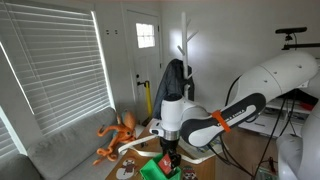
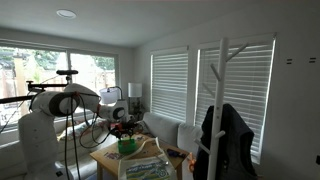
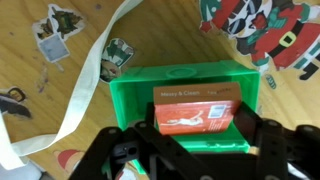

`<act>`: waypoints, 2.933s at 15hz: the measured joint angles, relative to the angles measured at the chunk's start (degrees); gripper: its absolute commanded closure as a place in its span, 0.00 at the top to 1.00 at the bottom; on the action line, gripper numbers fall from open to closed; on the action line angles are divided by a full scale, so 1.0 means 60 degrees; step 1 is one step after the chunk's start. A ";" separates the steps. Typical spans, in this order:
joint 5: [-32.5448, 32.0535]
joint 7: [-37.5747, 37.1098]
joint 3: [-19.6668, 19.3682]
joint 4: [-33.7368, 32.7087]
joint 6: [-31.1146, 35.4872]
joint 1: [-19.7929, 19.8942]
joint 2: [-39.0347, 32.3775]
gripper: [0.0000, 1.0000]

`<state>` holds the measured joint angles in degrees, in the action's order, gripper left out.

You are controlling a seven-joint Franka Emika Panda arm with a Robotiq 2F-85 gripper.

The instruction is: Remove the red book from the green storage box and put it on the table

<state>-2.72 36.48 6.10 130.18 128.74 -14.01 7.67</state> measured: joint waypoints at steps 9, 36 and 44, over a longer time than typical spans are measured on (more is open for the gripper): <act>0.1349 -0.0061 -0.1383 0.1142 0.0728 0.0926 0.2105 0.53; 0.2689 -0.2439 -0.1120 -0.1516 0.4353 0.1277 -0.2629 0.53; 0.0155 -0.3374 -0.1173 -0.0809 0.2382 0.1916 -0.2043 0.94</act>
<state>-1.78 16.24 -0.94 125.33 143.03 -2.52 -4.59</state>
